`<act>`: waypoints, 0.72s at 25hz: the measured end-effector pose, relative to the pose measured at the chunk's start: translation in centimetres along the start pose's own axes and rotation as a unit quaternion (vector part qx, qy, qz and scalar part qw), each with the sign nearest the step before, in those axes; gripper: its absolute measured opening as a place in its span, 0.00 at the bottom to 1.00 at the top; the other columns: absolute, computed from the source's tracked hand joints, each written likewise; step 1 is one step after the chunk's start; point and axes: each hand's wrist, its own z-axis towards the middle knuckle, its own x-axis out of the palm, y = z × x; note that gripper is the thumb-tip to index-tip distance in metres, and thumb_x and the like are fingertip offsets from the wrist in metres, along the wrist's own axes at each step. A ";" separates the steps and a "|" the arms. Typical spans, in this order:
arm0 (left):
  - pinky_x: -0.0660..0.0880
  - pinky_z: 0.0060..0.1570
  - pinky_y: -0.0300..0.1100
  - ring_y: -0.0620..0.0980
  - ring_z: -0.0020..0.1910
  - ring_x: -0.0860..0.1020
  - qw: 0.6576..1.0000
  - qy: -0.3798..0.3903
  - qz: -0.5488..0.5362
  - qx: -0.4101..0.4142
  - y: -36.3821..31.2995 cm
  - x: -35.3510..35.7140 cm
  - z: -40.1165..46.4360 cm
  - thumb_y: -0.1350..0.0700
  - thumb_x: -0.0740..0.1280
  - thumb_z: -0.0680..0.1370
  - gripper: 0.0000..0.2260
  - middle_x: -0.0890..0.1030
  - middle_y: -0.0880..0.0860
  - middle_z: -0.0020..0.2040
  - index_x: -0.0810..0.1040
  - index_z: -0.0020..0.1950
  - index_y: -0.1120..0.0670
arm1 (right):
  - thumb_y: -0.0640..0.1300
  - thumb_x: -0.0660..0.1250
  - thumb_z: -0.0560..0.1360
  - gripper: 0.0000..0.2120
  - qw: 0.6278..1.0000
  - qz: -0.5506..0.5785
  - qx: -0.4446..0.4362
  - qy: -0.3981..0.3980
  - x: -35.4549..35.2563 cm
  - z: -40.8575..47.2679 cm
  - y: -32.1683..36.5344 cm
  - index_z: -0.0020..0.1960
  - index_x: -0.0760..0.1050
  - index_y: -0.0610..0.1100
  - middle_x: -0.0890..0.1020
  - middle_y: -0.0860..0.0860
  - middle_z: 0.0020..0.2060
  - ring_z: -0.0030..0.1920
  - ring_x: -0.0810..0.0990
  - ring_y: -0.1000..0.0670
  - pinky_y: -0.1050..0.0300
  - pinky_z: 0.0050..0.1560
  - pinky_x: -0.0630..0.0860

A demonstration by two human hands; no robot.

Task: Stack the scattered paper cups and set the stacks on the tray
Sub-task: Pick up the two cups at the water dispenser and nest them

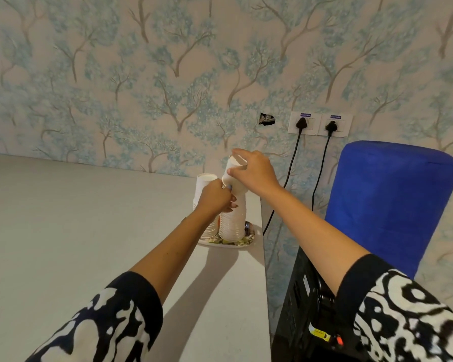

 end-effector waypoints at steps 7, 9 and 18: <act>0.77 0.31 0.42 0.51 0.32 0.79 0.998 0.039 0.025 -0.030 3.1 0.0 0.1 0.66 0.54 0.77 0.17 0.80 0.57 0.38 0.68 0.66 0.61 | 0.46 0.69 0.72 0.24 0.995 0.002 0.055 0.087 2.4 0.3 -1.4 0.67 0.73 0.51 0.75 0.49 0.66 0.63 0.75 0.47 0.54 0.60 0.72; 0.80 0.35 0.45 0.52 0.34 0.80 0.996 0.058 0.057 -0.025 4.0 0.1 -0.1 0.66 0.55 0.77 0.20 0.81 0.58 0.41 0.66 0.69 0.60 | 0.46 0.69 0.73 0.22 0.993 -0.008 0.064 0.102 3.2 -0.3 -1.7 0.67 0.73 0.51 0.75 0.50 0.66 0.64 0.74 0.47 0.52 0.62 0.71; 0.77 0.50 0.53 0.58 0.48 0.79 0.963 0.080 0.222 0.129 6.4 -0.9 -1.7 0.60 0.58 0.78 0.13 0.80 0.59 0.50 0.71 0.62 0.58 | 0.43 0.69 0.73 0.28 0.992 0.000 0.080 0.094 4.3 -1.4 -1.9 0.71 0.68 0.50 0.71 0.48 0.69 0.68 0.69 0.47 0.56 0.64 0.66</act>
